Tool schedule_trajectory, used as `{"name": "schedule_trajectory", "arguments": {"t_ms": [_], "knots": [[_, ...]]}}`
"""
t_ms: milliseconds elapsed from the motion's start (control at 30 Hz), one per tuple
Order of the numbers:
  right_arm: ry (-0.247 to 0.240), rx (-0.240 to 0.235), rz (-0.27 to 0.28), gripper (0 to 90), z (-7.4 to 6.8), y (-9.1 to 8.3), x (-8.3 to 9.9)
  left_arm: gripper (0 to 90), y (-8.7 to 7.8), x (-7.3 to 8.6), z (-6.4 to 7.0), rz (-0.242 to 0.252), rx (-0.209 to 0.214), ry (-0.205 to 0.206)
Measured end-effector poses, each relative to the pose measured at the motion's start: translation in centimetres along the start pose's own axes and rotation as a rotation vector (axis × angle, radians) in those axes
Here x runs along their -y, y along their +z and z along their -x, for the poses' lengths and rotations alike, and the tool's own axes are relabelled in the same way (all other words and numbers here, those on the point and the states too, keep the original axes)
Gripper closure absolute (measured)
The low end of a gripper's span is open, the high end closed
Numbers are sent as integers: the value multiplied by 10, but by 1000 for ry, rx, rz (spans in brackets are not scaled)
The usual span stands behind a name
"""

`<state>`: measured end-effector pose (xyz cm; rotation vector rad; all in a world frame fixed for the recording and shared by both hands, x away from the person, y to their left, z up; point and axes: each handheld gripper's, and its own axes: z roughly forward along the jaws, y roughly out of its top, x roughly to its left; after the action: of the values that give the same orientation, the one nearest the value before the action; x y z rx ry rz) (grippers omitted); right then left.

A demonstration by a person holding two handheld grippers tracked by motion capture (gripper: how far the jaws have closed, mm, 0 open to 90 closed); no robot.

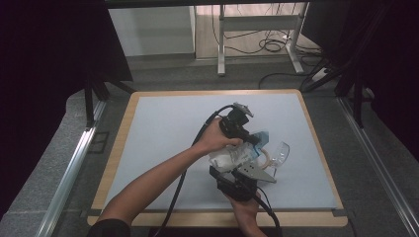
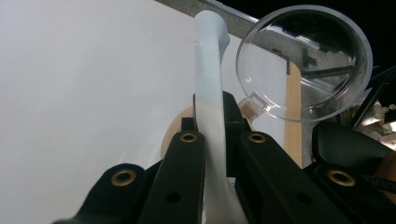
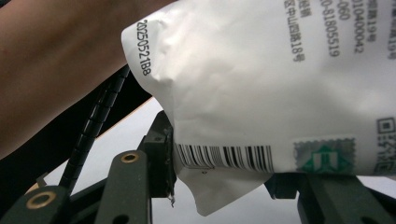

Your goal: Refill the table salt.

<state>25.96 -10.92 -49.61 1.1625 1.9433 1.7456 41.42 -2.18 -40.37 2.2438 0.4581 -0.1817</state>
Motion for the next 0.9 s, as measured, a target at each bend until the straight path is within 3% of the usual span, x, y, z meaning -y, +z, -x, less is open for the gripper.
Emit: {"name": "schedule_trajectory", "arguments": {"t_ms": [900], "knots": [[-4,-5,5,535,-1,-2,-1,900,0,0,1,-5,8,1]]}}
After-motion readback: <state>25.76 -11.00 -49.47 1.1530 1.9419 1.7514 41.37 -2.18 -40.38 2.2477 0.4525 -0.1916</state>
